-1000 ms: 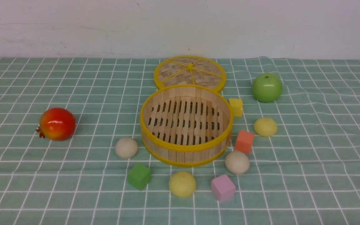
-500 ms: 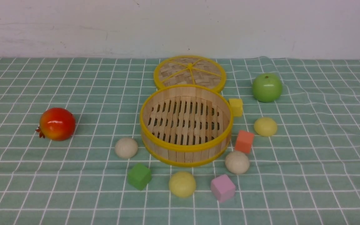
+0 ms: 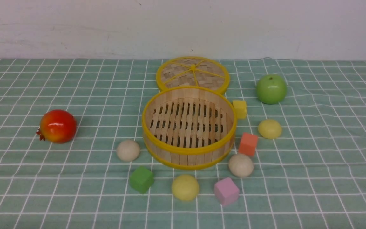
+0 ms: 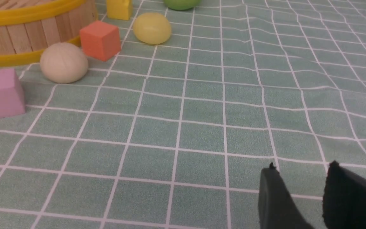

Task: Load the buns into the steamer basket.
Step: Use the left arm to grab a steamed stuffed bun

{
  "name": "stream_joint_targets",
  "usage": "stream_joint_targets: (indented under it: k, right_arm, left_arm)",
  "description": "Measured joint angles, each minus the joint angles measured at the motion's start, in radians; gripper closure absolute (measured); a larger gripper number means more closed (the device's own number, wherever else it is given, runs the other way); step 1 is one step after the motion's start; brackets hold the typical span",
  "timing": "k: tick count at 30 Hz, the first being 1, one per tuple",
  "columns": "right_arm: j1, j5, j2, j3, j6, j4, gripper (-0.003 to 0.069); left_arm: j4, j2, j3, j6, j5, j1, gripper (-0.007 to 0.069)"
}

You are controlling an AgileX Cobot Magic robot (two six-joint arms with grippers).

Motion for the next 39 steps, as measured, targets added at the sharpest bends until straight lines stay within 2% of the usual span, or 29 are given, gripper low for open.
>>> stream_joint_targets:
  k: [6, 8, 10, 15, 16, 21, 24, 26, 27, 32, 35, 39]
  right_arm:
    - [0.0, 0.0, 0.0, 0.0, 0.0, 0.0, 0.042]
    - [0.0, 0.0, 0.0, 0.0, 0.0, 0.0, 0.0419]
    - [0.0, 0.0, 0.0, 0.0, 0.0, 0.0, 0.0419]
    - [0.0, 0.0, 0.0, 0.0, 0.0, 0.0, 0.0419]
    - [0.0, 0.0, 0.0, 0.0, 0.0, 0.0, 0.0419]
    - [0.0, 0.0, 0.0, 0.0, 0.0, 0.0, 0.0419]
    - [0.0, 0.0, 0.0, 0.0, 0.0, 0.0, 0.0419]
    - [0.0, 0.0, 0.0, 0.0, 0.0, 0.0, 0.0419]
    - [0.0, 0.0, 0.0, 0.0, 0.0, 0.0, 0.0419]
    - [0.0, 0.0, 0.0, 0.0, 0.0, 0.0, 0.0419]
    - [0.0, 0.0, 0.0, 0.0, 0.0, 0.0, 0.0419]
    - [0.0, 0.0, 0.0, 0.0, 0.0, 0.0, 0.0419]
  left_arm:
    - [-0.361, 0.0, 0.0, -0.186, -0.208, 0.0, 0.0575]
    - [-0.416, 0.0, 0.0, -0.19, -0.273, 0.0, 0.0573]
    - [-0.434, 0.0, -0.012, -0.189, -0.273, 0.0, 0.0573]
    - [-0.367, 0.005, -0.173, -0.081, -0.074, 0.0, 0.0576]
    - [-0.327, 0.037, -0.252, -0.035, 0.021, 0.0, 0.0583]
    - [-0.177, 0.371, -0.529, 0.024, 0.445, 0.0, 0.0614]
    - [-0.088, 0.627, -0.654, 0.074, 0.607, 0.0, 0.0624]
    - [-0.069, 0.699, -0.682, 0.099, 0.628, 0.0, 0.0627]
    - [-0.05, 0.822, -0.728, 0.149, 0.636, 0.0, 0.0638]
    - [-0.07, 1.089, -0.833, 0.214, 0.6, -0.022, 0.0638]
    - [-0.066, 1.22, -0.9, 0.259, 0.562, -0.13, 0.0638]
    - [-0.017, 1.376, -1.035, 0.22, 0.564, -0.227, 0.0638]
